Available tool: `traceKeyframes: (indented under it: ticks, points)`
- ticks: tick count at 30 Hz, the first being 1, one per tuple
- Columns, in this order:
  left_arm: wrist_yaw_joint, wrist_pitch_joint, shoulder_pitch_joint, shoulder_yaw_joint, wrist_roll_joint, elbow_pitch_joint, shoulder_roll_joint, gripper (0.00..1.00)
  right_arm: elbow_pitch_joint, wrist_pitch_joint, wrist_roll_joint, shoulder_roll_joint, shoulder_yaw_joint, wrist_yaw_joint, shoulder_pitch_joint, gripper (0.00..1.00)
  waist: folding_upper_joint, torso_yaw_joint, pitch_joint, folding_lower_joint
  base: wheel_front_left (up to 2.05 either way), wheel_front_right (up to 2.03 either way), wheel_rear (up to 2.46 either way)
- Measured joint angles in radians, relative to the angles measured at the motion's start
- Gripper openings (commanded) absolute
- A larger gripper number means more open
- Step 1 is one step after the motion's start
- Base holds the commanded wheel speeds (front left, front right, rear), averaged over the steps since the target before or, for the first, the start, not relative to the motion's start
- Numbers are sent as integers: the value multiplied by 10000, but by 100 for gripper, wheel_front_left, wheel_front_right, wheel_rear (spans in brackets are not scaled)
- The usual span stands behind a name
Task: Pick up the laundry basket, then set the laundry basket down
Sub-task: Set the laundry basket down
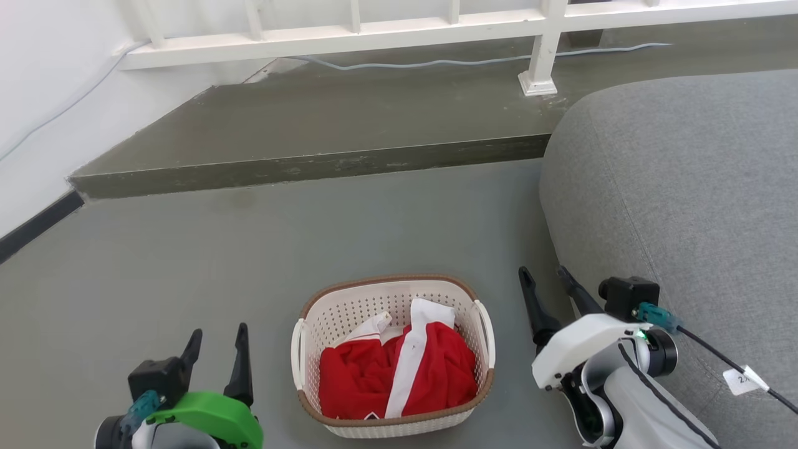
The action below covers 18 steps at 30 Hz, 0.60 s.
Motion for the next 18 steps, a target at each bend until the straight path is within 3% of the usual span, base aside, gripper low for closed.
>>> traceKeyframes:
  ticks: [18]
  points:
    - [257,0,976,502,318,-1095,-104,100,-1338,0,-851,38,-621,-173,1176,100,0,-89,-91,0,0,0,0]
